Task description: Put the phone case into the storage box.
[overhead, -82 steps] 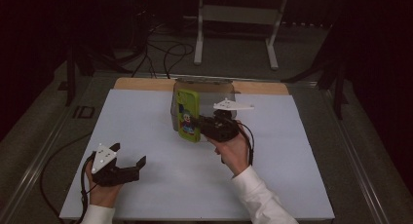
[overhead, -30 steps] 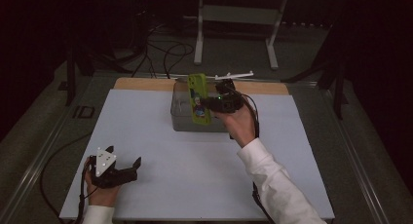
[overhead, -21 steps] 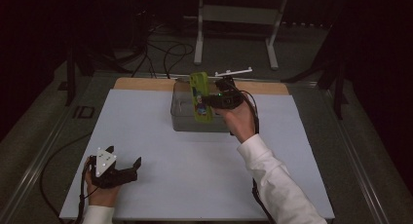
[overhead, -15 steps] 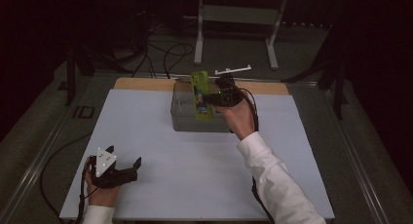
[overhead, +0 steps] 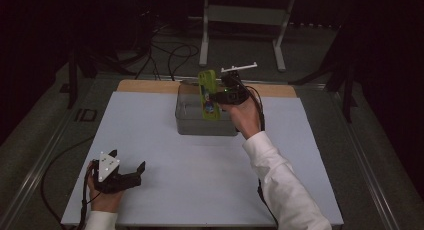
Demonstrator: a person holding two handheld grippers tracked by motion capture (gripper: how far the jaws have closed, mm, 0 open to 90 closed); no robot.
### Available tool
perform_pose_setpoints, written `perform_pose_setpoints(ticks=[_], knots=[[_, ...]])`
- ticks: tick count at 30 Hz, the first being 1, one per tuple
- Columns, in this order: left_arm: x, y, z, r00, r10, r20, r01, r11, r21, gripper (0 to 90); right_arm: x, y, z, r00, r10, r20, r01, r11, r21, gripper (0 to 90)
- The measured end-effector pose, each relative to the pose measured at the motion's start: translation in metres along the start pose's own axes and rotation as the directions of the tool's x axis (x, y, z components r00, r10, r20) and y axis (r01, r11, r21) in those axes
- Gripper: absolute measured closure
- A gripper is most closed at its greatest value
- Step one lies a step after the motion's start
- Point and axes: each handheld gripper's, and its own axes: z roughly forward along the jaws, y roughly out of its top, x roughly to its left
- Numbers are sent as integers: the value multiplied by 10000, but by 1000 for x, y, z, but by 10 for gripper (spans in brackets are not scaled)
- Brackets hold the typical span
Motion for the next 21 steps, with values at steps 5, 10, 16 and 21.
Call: perform_pose_setpoints(ticks=[5, 10, 16, 21], knots=[[0, 0, 0, 10000, 13, 15, -13, 10000, 8, 0, -4, 3, 2, 9998, 222, 8, -222, 9997, -68, 779], [0, 0, 0, 10000, 12, 20, -12, 10000, 26, 0, -7, 5, 3, 9991, 390, 138, -389, 9992, -79, 779], [0, 0, 1, 10000, 13, 30, -13, 10000, 36, 0, -12, 7, 6, 9977, 608, 305, -608, 9981, -11, 779], [-1, 0, 1, 10000, 28, 48, -28, 10000, 26, 0, -14, 10, 9, 9955, 720, 620, -729, 9973, 121, 779]])
